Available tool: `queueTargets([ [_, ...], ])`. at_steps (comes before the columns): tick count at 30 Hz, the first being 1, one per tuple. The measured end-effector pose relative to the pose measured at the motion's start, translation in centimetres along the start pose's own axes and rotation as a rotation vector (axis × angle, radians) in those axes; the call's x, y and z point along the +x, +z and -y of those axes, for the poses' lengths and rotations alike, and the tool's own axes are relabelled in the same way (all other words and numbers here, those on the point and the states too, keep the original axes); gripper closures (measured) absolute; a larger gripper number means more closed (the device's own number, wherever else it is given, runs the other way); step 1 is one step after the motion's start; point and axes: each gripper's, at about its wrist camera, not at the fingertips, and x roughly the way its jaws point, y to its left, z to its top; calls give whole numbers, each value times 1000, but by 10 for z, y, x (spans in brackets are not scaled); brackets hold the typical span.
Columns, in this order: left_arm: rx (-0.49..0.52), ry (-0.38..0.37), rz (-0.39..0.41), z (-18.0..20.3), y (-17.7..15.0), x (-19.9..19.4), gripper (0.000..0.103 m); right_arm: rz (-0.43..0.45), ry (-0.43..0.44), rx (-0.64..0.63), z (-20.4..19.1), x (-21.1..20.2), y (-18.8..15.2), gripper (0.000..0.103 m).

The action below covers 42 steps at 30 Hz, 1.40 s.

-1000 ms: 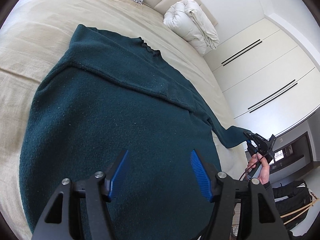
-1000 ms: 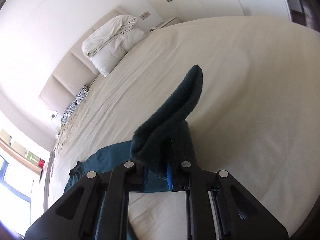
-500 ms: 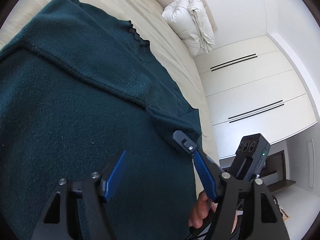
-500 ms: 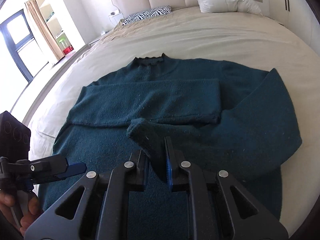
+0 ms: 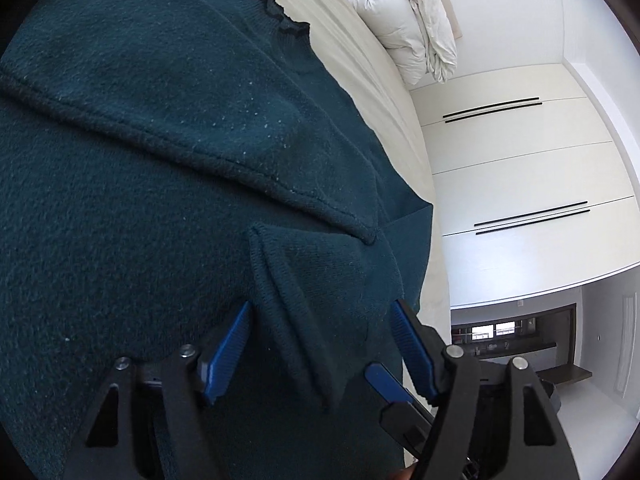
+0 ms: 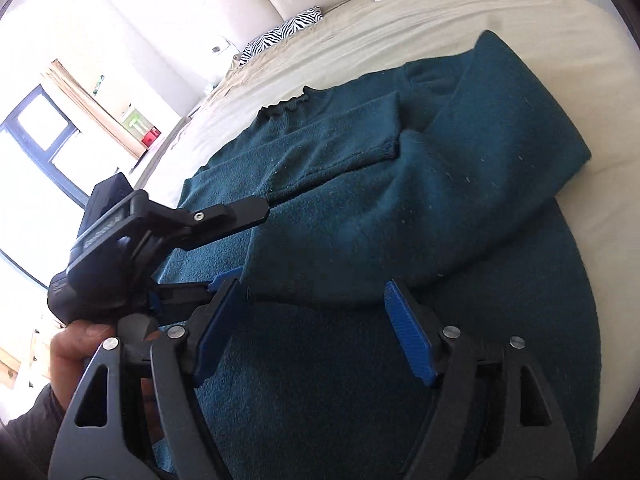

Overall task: Fold small clothes
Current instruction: 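Lay the held sleeve across the sweater body with the right gripper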

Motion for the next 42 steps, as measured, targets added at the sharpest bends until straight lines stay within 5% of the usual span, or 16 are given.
queueTargets([
  [3,40,77,-17,8,3,9,61,-1,14,71,20,-13,-10,30],
  [5,97,155,-17,17,5,11,87,5,14,86,29,-18,-16,30],
  [8,214,233,8,38,4,6,94,16,32,107,39,-25,-22,30],
  [16,851,294,156,178,-44,-17,95,18,33,107,41,-23,-21,30],
  [24,1009,253,283,234,-16,-65,95,21,49,130,54,-27,-16,30],
  [28,949,281,289,219,22,-73,95,25,64,149,57,-30,-12,30],
  [34,739,419,231,121,91,-74,95,50,63,143,61,-45,2,30],
  [39,562,456,206,44,119,-84,95,83,76,174,71,-55,24,30],
  [42,537,482,210,22,122,-89,95,101,69,167,74,-57,41,30],
])
